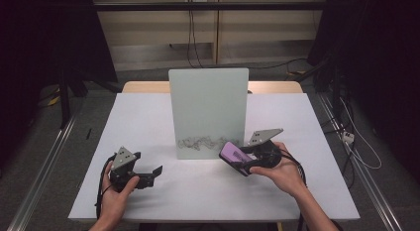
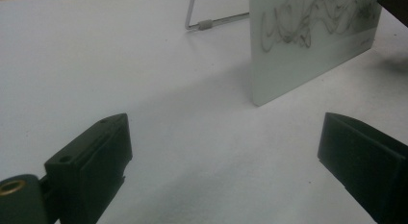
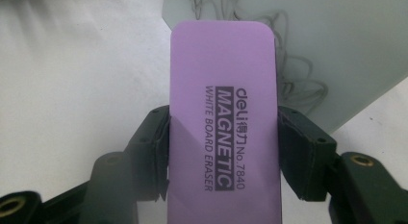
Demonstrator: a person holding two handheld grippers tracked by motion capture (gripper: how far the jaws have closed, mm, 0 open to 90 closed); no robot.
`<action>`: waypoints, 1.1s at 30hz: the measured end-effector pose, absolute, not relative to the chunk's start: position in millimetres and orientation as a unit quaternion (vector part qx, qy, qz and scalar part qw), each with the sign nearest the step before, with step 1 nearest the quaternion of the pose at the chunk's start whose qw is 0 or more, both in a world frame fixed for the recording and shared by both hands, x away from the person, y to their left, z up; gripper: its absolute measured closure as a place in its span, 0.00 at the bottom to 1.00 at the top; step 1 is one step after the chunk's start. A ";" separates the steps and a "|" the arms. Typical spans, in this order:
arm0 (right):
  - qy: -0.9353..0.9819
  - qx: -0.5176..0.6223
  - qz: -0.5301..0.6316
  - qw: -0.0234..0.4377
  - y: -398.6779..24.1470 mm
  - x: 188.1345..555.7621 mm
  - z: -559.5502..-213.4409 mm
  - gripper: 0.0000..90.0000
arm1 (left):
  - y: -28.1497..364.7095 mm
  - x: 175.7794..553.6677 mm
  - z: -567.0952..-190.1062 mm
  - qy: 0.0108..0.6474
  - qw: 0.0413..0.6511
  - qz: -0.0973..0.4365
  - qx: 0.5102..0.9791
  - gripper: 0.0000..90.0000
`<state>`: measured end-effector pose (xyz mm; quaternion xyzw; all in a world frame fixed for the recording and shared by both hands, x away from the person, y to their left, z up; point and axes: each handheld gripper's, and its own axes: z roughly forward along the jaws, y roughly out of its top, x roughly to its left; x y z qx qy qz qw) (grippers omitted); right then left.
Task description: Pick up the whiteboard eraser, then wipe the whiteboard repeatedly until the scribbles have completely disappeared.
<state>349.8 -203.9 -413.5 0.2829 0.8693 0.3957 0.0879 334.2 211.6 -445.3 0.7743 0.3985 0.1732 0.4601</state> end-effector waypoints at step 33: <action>0.851 0.264 0.434 0.134 -200.4 350.5 -401.8 0.46 | 212.7 333.6 -447.1 0.400 0.452 0.176 0.777 0.05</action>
